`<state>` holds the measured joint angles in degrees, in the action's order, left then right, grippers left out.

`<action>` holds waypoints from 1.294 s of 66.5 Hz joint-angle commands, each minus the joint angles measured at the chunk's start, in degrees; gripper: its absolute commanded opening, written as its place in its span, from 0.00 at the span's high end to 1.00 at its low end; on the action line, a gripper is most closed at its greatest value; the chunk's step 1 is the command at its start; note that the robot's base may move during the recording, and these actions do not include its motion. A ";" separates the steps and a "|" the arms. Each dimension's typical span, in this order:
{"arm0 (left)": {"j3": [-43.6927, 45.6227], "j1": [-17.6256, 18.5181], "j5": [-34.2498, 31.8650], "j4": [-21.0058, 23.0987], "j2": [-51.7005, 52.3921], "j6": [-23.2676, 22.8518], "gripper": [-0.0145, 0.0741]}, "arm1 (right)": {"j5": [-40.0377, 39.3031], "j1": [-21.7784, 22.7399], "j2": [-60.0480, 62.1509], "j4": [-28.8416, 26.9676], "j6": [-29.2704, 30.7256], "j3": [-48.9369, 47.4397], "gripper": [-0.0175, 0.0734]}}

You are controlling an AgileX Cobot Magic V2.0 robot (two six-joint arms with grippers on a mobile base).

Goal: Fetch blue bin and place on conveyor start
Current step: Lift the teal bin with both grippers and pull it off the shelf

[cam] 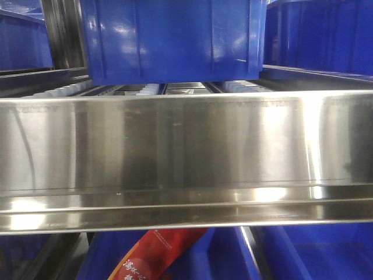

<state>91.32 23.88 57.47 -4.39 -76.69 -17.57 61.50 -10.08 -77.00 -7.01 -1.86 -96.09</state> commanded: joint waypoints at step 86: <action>0.75 0.42 -16.83 0.16 1.36 0.84 0.96 | -3.34 0.15 1.67 0.44 1.29 -0.45 0.97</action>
<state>91.32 23.97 46.53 -5.72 -76.18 -17.06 59.80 -10.08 -76.01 -6.95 -2.08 -96.13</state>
